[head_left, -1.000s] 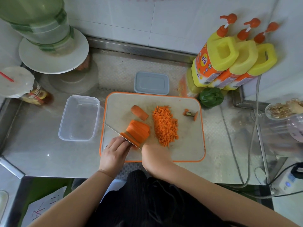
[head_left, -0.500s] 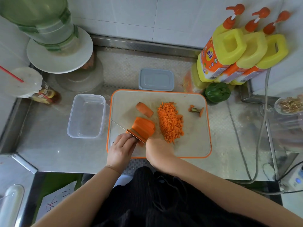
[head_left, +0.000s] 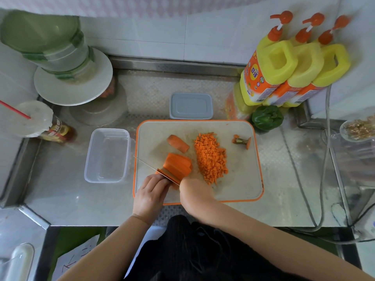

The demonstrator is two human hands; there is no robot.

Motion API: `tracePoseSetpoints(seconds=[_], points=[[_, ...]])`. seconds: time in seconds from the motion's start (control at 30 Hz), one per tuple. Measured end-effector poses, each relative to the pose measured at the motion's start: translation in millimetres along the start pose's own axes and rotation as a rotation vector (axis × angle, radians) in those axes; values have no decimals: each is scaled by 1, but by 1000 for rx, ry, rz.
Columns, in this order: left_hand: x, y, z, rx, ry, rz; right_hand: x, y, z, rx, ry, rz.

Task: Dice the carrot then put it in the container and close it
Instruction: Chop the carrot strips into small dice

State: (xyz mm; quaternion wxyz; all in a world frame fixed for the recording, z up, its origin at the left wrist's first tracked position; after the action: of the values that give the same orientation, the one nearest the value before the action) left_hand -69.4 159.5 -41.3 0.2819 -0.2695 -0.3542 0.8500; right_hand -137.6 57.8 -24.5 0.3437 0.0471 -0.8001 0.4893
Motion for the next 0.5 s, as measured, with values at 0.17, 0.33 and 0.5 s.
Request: tracePoseSetpoints(seconds=[0.17,0.33,0.5], points=[[-1,-1,1,-6,9,10,-7,4,1,-11,24,-23],[-1,1,-1,-12,10,6,-7,4,2,-38,16,2],[0,0,1,-8,3,14,-13,8,3,-72,49,-3]])
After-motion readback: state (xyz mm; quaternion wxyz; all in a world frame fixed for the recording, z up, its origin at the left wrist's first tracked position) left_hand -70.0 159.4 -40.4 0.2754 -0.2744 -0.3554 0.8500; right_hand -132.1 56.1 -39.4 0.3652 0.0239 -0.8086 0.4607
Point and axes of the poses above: each hand's wrist, its own x-axis away from the middle knuckle, its own y-axis out of the palm, z = x × y, the point moved 9 cm from there along -x, towards the middle knuckle, and after that the axes turned 13 degrees about -y, right-handed, at the moved point
